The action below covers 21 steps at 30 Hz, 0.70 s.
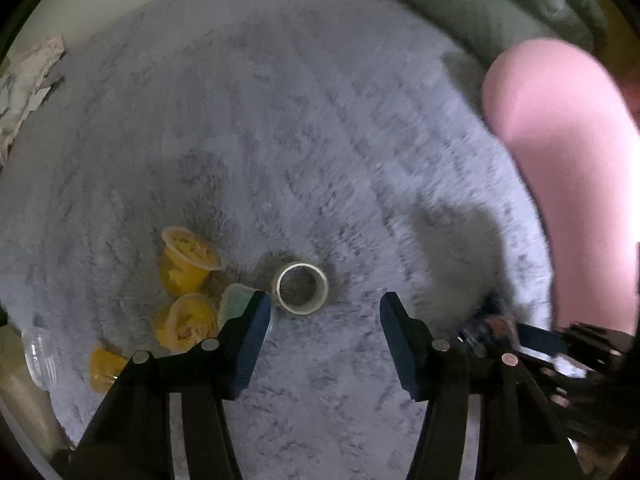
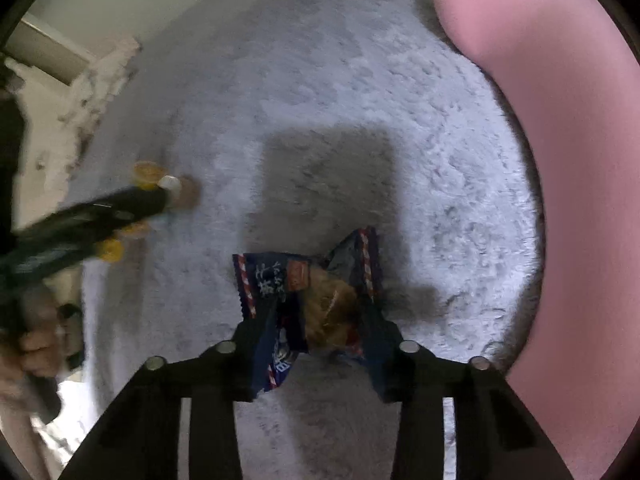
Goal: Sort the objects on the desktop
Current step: 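Grasp the white tape roll with the left gripper while the right grasps the blue snack bag, then carry the tape roll and snack bag over the white paper bag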
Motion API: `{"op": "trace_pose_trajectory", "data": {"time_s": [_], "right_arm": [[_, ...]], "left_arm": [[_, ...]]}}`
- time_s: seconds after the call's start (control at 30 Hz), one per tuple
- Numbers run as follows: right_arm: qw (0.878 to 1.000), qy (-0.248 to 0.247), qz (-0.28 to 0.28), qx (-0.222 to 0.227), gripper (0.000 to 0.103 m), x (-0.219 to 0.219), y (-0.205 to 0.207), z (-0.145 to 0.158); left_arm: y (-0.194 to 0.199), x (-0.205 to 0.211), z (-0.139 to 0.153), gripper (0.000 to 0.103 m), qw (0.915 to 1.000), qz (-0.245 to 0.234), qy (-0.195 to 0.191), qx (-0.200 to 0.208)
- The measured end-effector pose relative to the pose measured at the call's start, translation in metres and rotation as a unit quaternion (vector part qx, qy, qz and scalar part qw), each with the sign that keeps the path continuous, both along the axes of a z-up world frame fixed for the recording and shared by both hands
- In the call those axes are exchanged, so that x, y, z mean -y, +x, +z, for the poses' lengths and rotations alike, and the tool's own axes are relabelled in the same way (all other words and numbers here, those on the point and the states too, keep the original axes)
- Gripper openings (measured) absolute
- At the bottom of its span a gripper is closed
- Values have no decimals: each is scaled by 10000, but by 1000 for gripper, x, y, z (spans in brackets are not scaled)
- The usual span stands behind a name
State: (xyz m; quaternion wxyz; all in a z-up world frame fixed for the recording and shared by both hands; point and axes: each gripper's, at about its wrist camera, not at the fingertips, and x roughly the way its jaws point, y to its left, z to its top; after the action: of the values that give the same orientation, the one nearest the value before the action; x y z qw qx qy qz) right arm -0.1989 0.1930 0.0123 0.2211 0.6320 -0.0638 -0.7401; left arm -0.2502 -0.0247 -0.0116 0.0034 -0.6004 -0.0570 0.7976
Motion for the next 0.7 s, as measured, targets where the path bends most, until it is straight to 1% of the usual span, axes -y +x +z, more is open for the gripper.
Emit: {"op": "trace_pose_trajectory", "data": {"time_s": [0.07,0.13,0.23,0.27,0.3,0.33,0.4,0.5,0.53,0.6,0.7], "right_arm": [[9997,-231,56,58,33,1,1,1],[9997,-168,162,-11,33,6,3,2],[9995,-134,262,-79,33,14,5,0],[9995,-113,293,-92,33,14,2,2],[9994,-89,310,-121,33,14,1,2],[9993,-85,332,-167,32,12,3,4],[9990,-134,368,-228,31,11,5,8],[9988,-194,371,-242,30,11,7,11],[9989,-207,369,-224,30,13,8,13],[9987,-204,410,-221,30,18,10,14],[9968,-414,653,-216,30,26,20,23]], "left_arm": [[-3,0,-9,57,9999,53,-72,74],[-5,0,-14,57,9999,74,-99,103],[-9,0,-17,56,9997,122,-228,5],[-10,1,-18,42,9995,155,-287,-30],[-9,2,-18,32,9991,200,-378,-82],[-9,3,-19,32,9990,225,-383,-106],[-5,7,-19,32,9992,258,-260,-150],[4,15,-12,32,9988,444,-35,-201],[9,16,-7,32,9985,481,-49,-254],[24,14,9,32,9978,459,-239,-410],[58,10,36,32,9949,301,-762,-582]]}}
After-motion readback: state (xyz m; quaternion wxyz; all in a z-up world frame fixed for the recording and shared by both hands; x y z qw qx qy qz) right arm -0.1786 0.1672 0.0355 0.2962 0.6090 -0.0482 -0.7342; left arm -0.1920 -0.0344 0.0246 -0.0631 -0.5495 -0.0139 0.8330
